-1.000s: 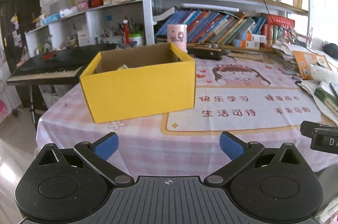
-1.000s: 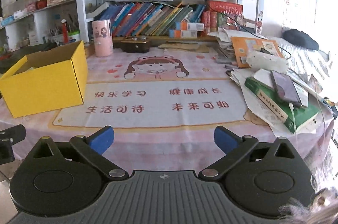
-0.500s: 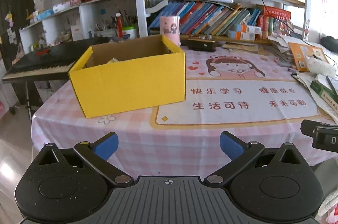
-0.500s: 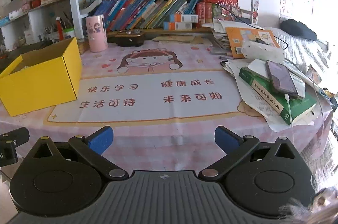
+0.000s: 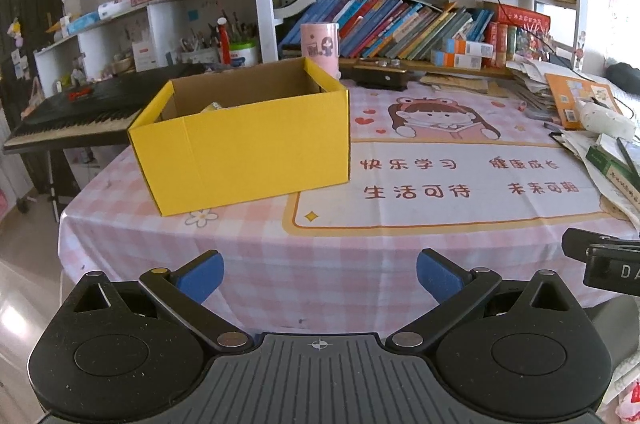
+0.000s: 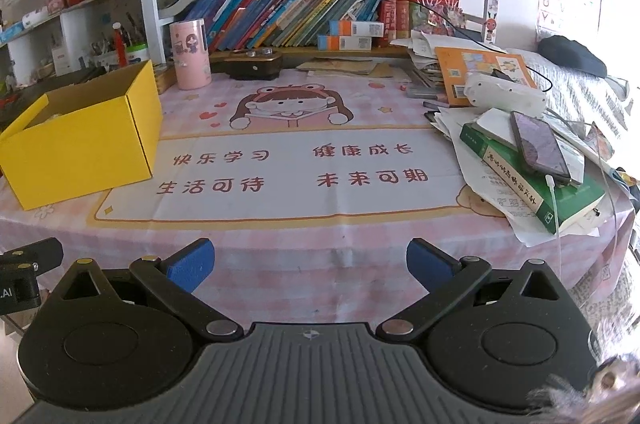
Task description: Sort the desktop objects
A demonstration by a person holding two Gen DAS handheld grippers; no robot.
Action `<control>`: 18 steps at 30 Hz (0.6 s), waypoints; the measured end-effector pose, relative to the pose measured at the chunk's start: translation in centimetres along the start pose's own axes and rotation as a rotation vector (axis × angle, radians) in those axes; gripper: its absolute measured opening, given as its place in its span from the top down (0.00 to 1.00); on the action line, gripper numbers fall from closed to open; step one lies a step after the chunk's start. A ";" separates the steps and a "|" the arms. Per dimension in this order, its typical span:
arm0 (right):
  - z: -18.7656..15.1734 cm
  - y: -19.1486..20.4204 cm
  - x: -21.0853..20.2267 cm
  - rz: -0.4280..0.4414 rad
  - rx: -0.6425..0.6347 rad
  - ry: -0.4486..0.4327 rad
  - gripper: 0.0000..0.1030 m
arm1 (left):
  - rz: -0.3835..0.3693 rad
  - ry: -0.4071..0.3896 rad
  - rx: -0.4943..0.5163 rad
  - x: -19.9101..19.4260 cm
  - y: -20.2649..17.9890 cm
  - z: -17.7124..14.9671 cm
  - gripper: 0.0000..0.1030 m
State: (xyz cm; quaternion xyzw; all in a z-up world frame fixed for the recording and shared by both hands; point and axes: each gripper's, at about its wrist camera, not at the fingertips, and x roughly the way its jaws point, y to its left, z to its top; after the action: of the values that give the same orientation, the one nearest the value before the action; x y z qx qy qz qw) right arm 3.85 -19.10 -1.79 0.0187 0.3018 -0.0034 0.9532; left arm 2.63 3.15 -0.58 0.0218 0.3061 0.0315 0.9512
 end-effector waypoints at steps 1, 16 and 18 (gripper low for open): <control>-0.1 0.0 0.0 0.001 -0.001 0.001 0.00 | -0.001 0.000 -0.001 -0.1 0.0 0.0 0.00; -0.3 0.2 -0.2 0.002 -0.002 0.003 0.00 | -0.016 0.000 -0.001 -0.2 0.1 -0.1 0.00; -0.3 0.3 -0.2 0.002 -0.002 0.003 0.00 | -0.017 0.000 -0.003 -0.2 0.2 -0.1 0.00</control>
State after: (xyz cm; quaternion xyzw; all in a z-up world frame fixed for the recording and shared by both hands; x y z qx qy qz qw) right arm 3.56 -18.84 -1.90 0.0180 0.3033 -0.0018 0.9527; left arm 2.38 3.33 -0.52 0.0180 0.3061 0.0240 0.9515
